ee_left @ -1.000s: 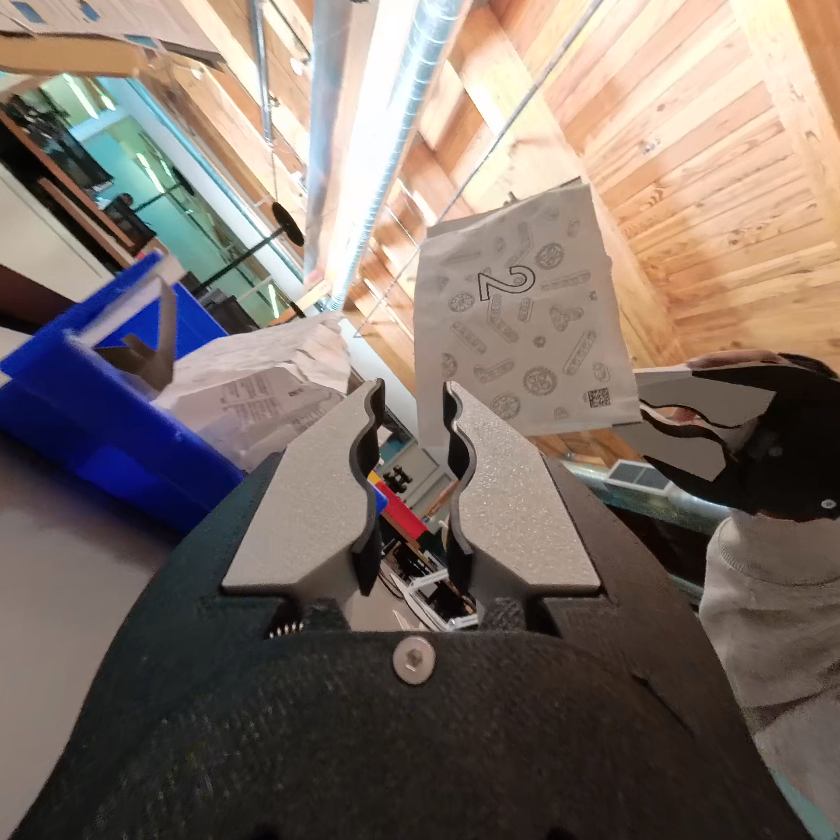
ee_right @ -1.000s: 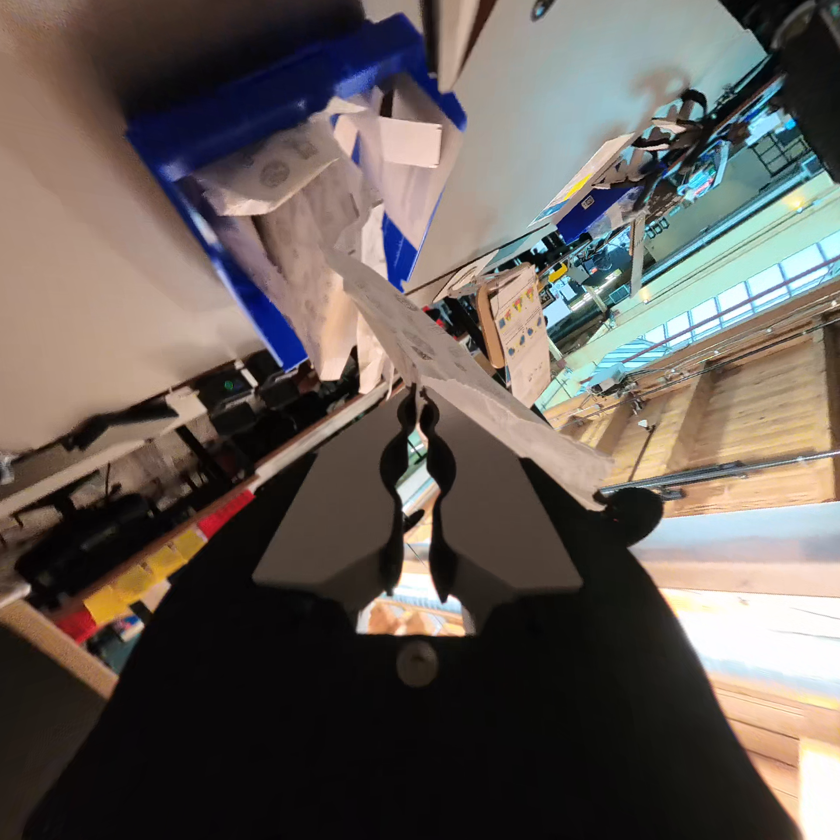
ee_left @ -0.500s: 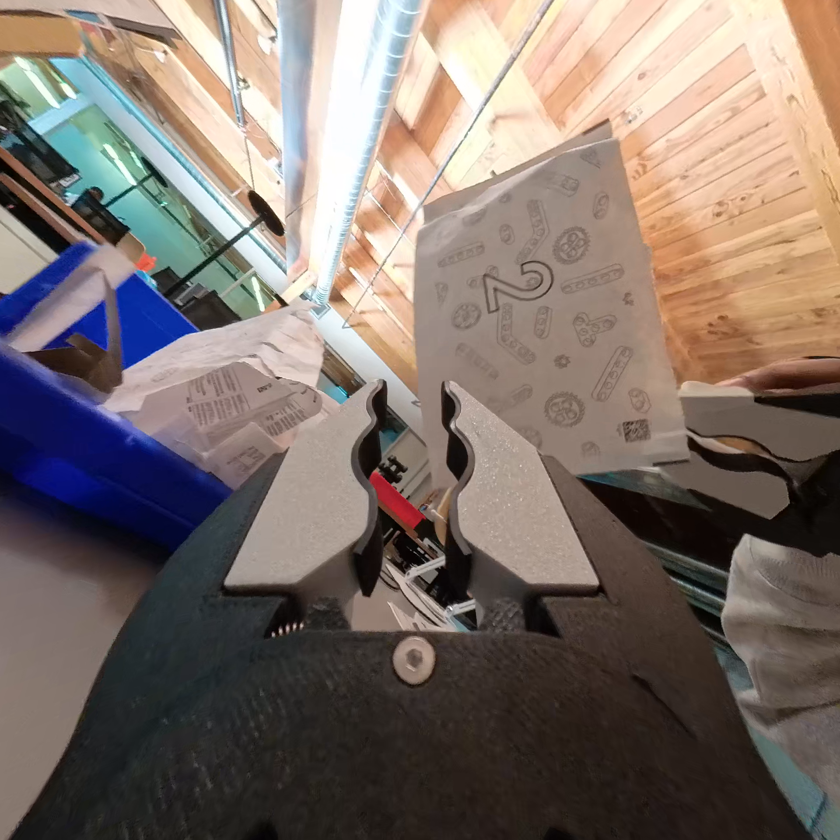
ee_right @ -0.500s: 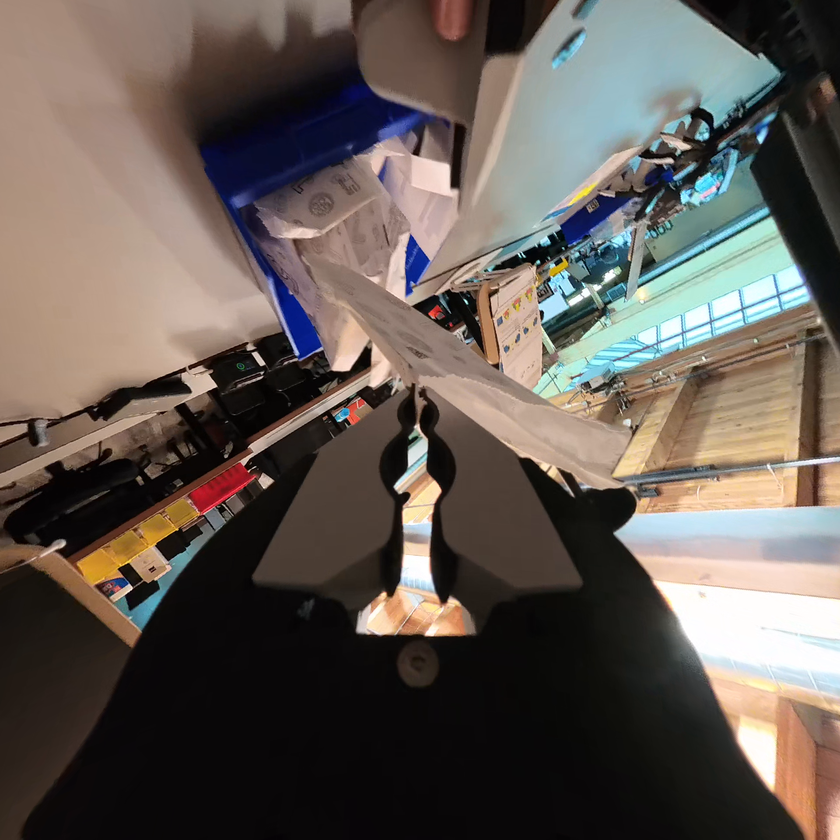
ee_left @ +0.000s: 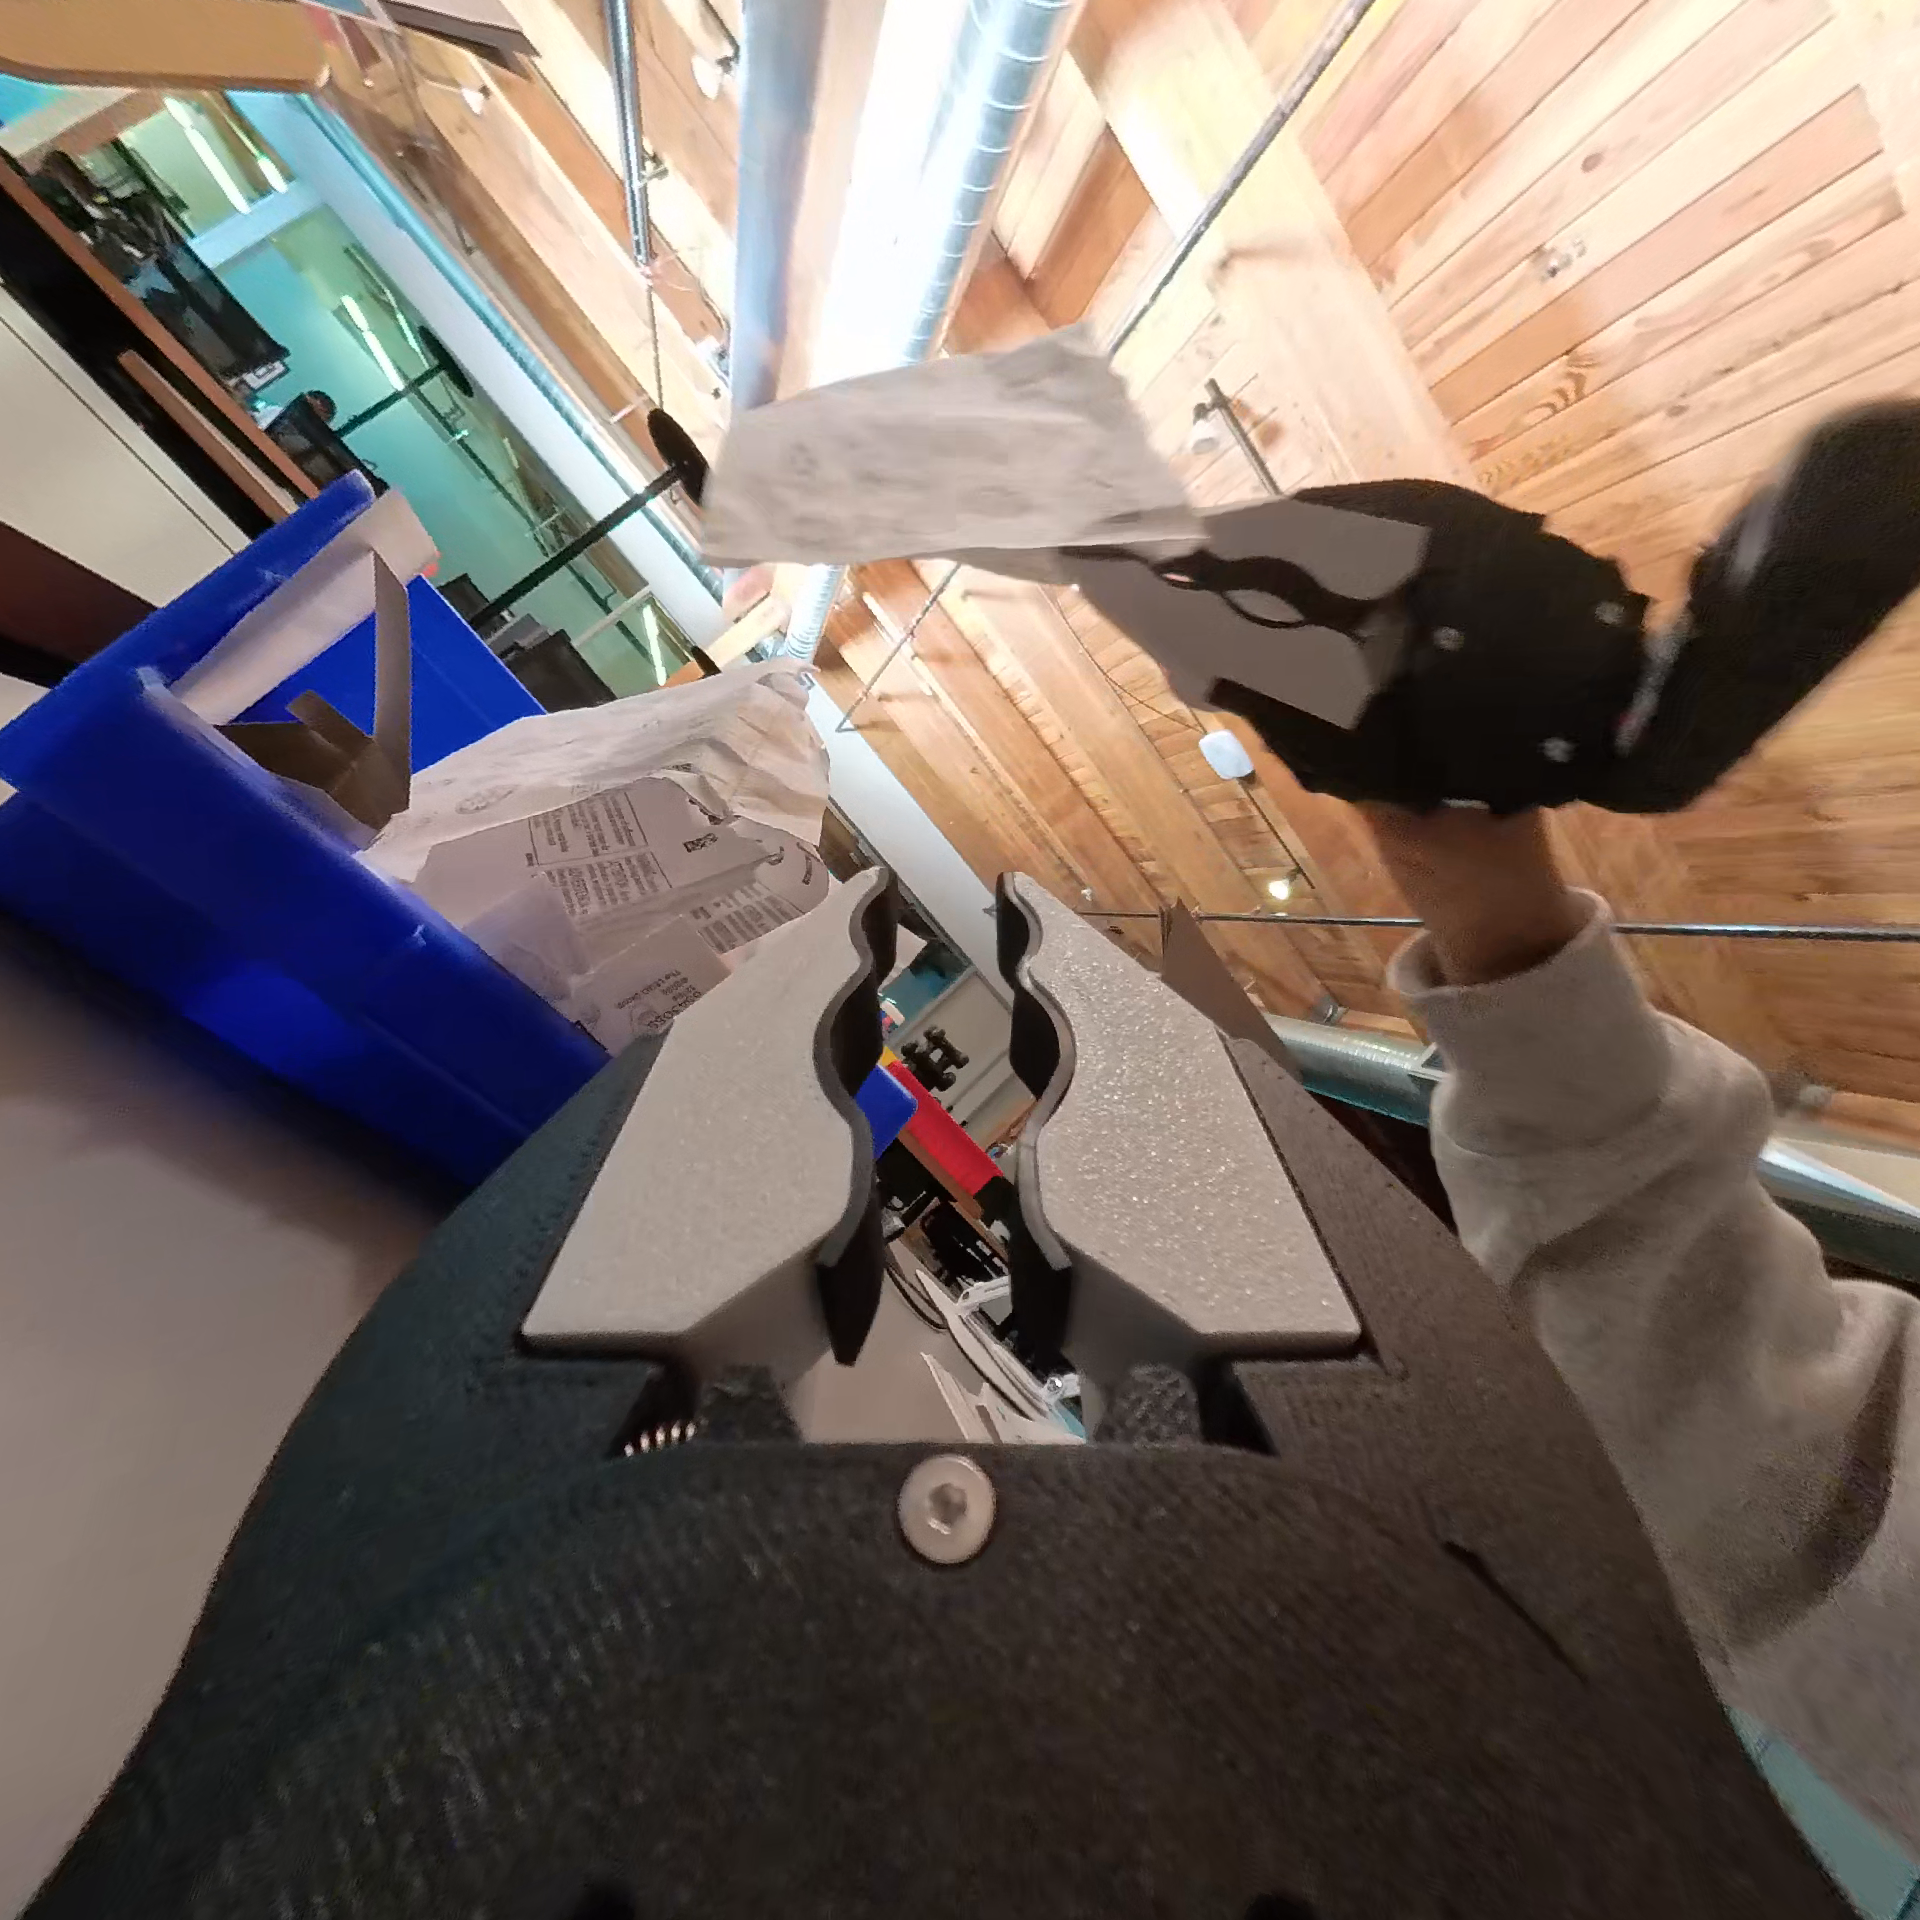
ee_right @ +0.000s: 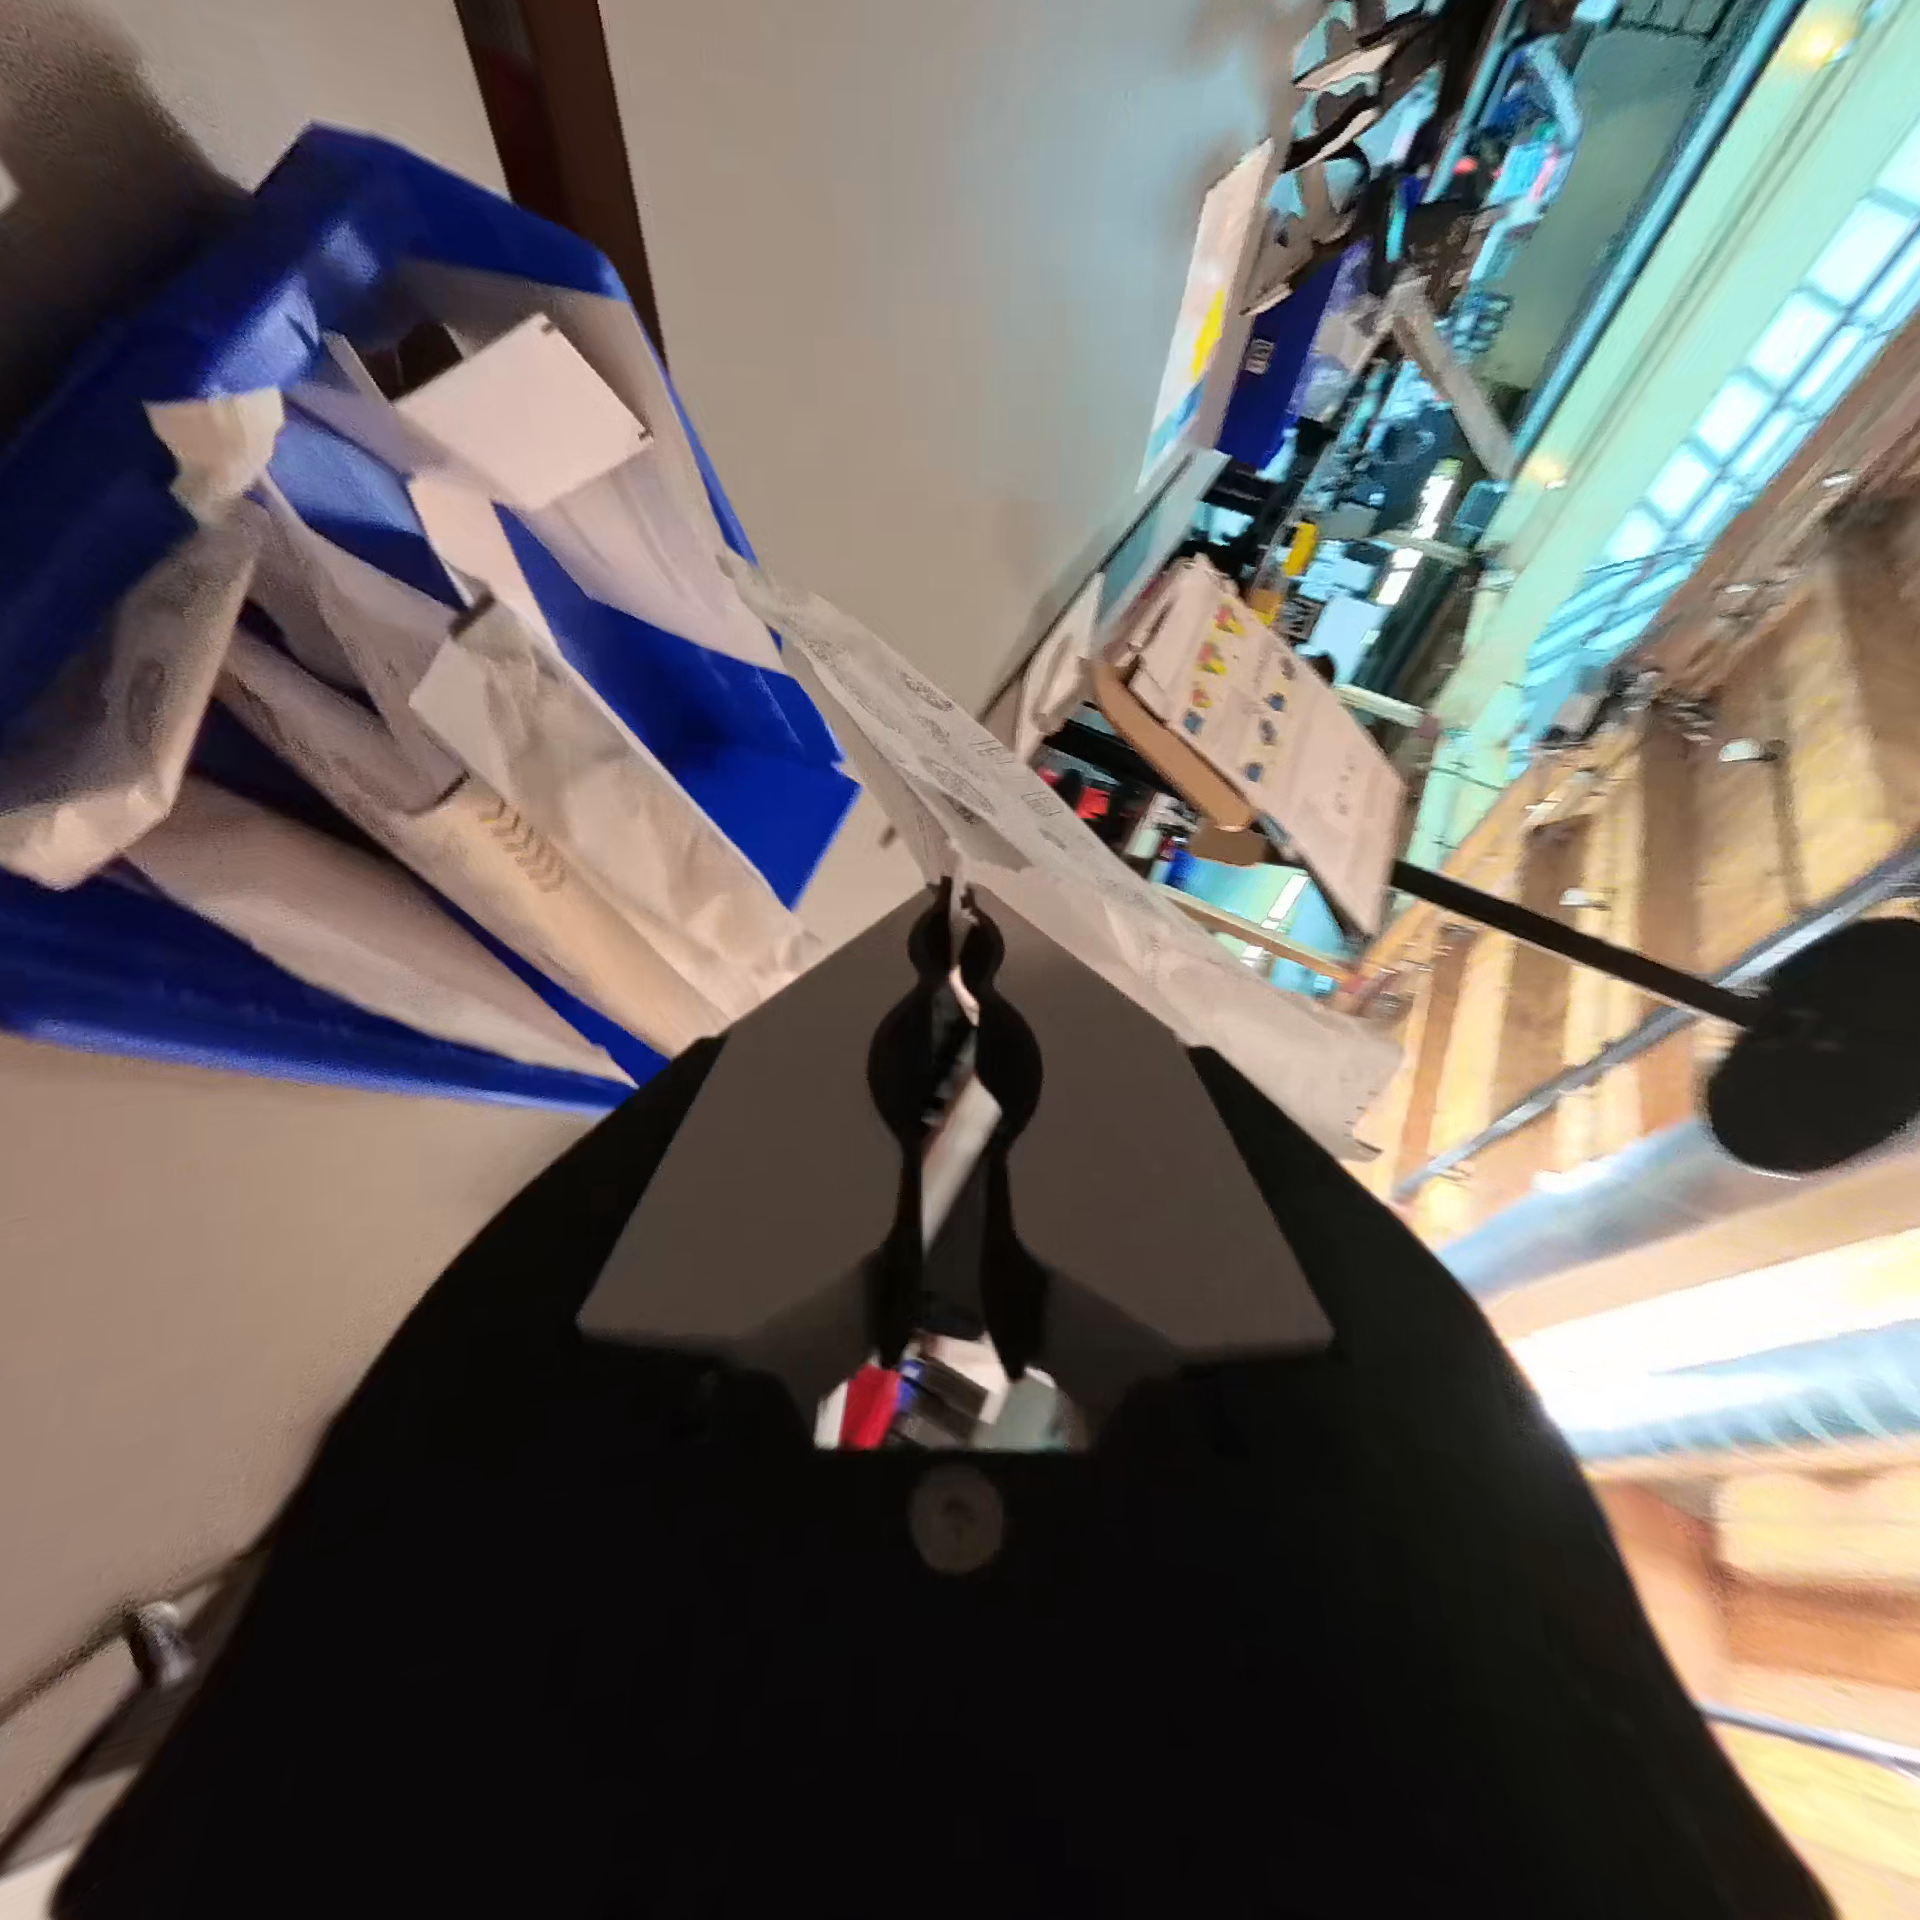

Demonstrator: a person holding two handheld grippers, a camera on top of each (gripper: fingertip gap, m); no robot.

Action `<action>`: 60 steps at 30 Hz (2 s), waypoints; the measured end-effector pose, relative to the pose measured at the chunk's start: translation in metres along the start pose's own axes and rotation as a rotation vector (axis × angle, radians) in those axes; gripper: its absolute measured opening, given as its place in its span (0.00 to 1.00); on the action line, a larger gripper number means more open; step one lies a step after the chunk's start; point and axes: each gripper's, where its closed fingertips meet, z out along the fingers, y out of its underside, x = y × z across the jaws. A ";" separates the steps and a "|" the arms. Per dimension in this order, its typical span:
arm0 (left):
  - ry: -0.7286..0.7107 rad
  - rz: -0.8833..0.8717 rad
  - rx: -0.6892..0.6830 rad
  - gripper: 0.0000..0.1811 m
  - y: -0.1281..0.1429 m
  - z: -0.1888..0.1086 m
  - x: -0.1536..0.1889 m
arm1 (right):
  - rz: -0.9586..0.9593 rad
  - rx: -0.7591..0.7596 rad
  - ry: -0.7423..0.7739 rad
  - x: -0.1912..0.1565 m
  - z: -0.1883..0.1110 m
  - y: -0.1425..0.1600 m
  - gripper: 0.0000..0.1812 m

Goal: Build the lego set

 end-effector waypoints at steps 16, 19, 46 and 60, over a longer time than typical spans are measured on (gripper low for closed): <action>0.019 -0.062 -0.004 0.09 0.004 0.008 -0.004 | 0.289 -0.125 -0.447 -0.080 0.105 0.029 0.12; 0.017 -0.060 -0.001 0.09 0.003 0.008 -0.004 | 0.355 -0.098 -0.471 -0.075 0.104 0.020 0.25; 0.016 -0.090 -0.007 0.08 0.004 0.010 -0.007 | -0.019 0.057 -0.564 -0.098 0.142 -0.043 0.01; 0.016 -0.102 -0.015 0.08 0.005 0.010 -0.008 | 0.113 -0.016 -0.109 0.006 0.085 0.016 0.00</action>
